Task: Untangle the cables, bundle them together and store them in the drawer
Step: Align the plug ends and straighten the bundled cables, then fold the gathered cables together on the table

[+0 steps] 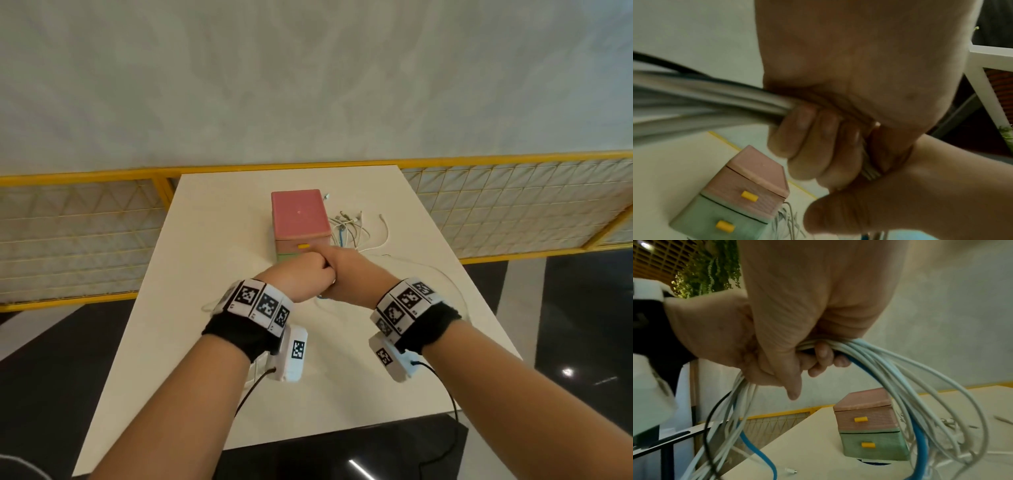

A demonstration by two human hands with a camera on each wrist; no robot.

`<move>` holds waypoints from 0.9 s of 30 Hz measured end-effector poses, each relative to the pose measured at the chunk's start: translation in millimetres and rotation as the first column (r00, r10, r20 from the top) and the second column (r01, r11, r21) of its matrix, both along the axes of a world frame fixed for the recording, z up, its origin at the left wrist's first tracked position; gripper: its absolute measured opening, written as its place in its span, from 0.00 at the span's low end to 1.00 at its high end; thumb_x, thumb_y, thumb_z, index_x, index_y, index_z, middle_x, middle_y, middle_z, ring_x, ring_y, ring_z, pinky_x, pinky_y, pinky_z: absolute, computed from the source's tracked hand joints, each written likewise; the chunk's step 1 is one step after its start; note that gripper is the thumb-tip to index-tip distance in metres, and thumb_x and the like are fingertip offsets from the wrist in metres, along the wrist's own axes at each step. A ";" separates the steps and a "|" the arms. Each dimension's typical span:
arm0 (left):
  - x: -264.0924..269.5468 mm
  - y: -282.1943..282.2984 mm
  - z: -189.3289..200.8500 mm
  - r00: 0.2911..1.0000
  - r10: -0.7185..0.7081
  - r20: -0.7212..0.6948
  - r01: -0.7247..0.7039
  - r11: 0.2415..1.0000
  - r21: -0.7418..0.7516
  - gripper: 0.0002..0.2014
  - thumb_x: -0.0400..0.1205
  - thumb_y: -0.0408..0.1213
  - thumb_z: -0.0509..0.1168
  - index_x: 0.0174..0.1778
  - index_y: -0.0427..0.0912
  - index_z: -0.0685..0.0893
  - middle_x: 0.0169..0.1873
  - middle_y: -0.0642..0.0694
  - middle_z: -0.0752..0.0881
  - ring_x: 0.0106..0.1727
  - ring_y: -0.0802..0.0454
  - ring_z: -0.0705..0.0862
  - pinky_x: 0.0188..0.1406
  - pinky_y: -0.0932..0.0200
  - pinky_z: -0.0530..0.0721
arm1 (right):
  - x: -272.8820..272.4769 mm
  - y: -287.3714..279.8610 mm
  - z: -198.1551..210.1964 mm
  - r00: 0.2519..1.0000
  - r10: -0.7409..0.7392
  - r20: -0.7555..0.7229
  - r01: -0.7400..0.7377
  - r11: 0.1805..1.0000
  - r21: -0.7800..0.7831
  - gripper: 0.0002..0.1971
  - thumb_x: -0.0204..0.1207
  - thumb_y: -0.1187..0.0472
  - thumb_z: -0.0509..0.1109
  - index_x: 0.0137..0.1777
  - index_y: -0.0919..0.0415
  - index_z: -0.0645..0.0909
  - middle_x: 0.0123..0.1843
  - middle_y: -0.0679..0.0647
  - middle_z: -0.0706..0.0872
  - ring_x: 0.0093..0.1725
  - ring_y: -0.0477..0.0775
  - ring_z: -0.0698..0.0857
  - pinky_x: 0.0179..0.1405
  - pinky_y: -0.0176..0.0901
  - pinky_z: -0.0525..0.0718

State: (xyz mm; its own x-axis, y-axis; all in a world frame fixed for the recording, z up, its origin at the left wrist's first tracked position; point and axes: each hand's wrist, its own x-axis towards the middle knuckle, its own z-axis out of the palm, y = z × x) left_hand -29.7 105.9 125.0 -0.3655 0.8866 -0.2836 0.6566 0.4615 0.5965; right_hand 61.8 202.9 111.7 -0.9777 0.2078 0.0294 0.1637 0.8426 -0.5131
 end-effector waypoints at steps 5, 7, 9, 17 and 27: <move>-2.9 -5.9 -6.3 0.979 0.037 0.200 -0.031 0.999 -0.034 0.13 0.86 0.39 0.56 0.35 0.43 0.76 0.30 0.44 0.77 0.29 0.51 0.73 0.30 0.57 0.70 | -1.4 -0.8 -3.6 0.997 0.036 0.069 -0.038 0.999 0.034 0.33 0.66 0.67 0.76 0.71 0.55 0.72 0.51 0.50 0.87 0.48 0.51 0.83 0.49 0.46 0.82; -6.8 -11.5 -10.2 0.971 0.047 0.236 -0.050 0.999 0.006 0.12 0.86 0.49 0.59 0.48 0.44 0.75 0.32 0.45 0.79 0.32 0.50 0.75 0.34 0.56 0.75 | 2.7 6.0 -5.8 1.000 -0.009 0.025 0.008 0.999 0.048 0.29 0.70 0.68 0.73 0.71 0.53 0.73 0.41 0.45 0.84 0.40 0.46 0.79 0.42 0.41 0.77; -13.4 -19.5 -13.7 0.958 0.052 0.282 -0.070 0.996 0.053 0.17 0.84 0.57 0.61 0.52 0.45 0.74 0.32 0.49 0.79 0.33 0.51 0.77 0.40 0.54 0.77 | 10.6 14.9 -4.9 0.992 -0.123 -0.018 0.124 0.990 0.060 0.20 0.73 0.68 0.67 0.64 0.54 0.80 0.40 0.51 0.86 0.38 0.50 0.81 0.39 0.40 0.74; -13.2 -35.6 -23.2 0.997 0.056 0.049 -0.062 0.989 0.134 0.11 0.90 0.46 0.52 0.45 0.55 0.77 0.35 0.54 0.78 0.36 0.56 0.77 0.35 0.64 0.75 | 48.5 34.9 -21.6 0.891 -0.453 0.023 0.453 0.886 -0.103 0.13 0.74 0.63 0.68 0.56 0.49 0.81 0.45 0.52 0.85 0.49 0.57 0.84 0.52 0.47 0.78; 21.6 2.3 -4.2 0.941 -0.182 -0.284 0.212 0.974 0.078 0.13 0.88 0.42 0.55 0.57 0.38 0.81 0.50 0.39 0.87 0.48 0.44 0.84 0.42 0.54 0.76 | 32.1 -8.8 -14.3 0.941 -0.313 -0.128 0.324 0.942 0.082 0.16 0.70 0.66 0.66 0.58 0.57 0.78 0.46 0.58 0.88 0.47 0.64 0.85 0.38 0.47 0.77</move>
